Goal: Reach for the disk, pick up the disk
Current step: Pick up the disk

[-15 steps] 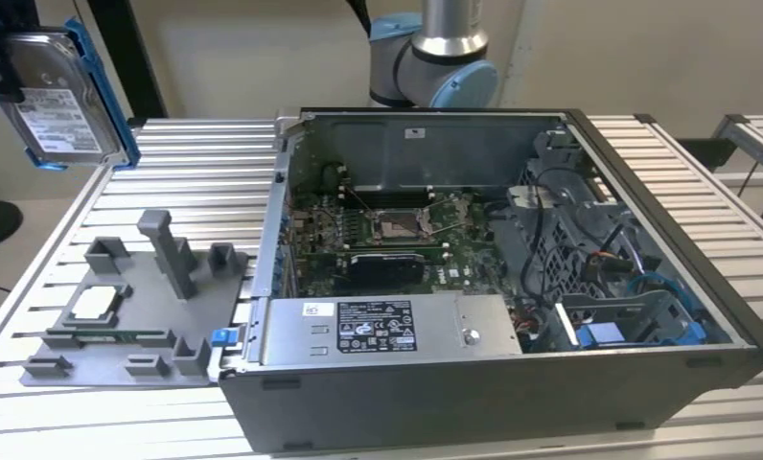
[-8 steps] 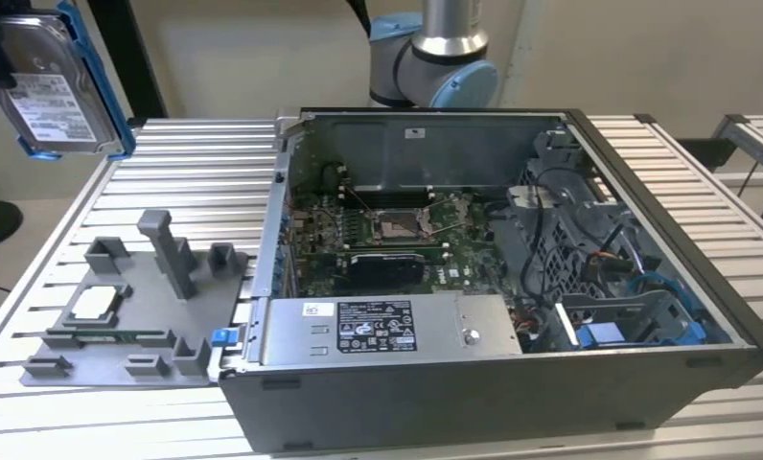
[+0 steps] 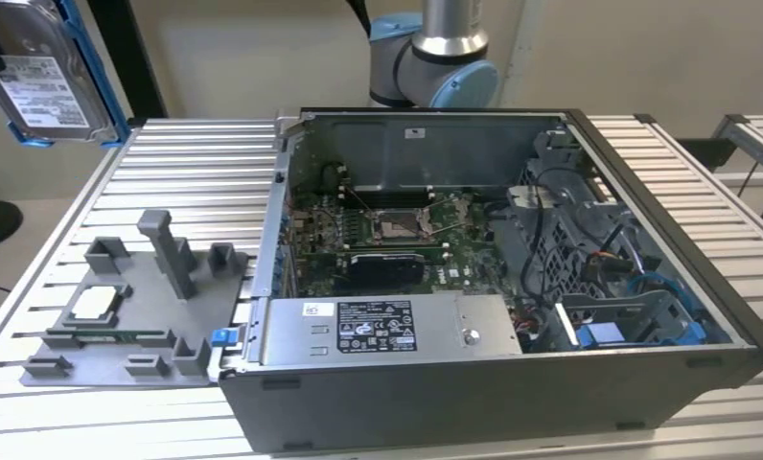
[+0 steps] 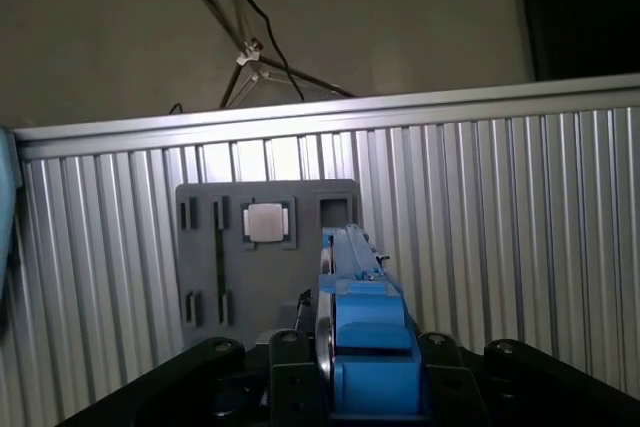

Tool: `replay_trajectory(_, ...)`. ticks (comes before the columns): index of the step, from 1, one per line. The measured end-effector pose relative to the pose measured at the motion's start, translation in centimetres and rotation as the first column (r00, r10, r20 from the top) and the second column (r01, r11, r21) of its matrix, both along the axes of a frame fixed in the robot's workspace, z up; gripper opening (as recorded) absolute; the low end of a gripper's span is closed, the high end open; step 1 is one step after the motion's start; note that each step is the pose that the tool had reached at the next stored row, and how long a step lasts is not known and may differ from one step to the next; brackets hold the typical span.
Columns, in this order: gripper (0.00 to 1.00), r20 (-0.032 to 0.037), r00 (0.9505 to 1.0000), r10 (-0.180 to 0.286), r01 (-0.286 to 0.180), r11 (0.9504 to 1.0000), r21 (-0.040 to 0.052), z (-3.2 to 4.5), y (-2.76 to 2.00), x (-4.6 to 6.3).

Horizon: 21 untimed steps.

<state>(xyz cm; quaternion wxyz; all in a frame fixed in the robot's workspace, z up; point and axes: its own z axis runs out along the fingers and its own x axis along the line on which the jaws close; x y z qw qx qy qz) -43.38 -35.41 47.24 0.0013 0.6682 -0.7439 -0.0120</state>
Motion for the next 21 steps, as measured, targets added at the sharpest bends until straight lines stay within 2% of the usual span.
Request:
replay_trajectory(4,0.0,0.0001,1.0,0.0,0.0,1.0,0.0,0.02,0.0,0.0)
replay_trajectory(6,0.0,-0.0001,1.0,0.0,0.0,1.0,-0.0002,0.02,0.0,0.4)
replay_trajectory(15,0.0,-0.0027,1.0,0.0,0.0,1.0,-0.0001,0.02,0.0,3.9)
replay_trajectory(21,0.0,-0.0042,1.0,0.0,0.0,1.0,-0.0001,0.02,0.0,5.8)
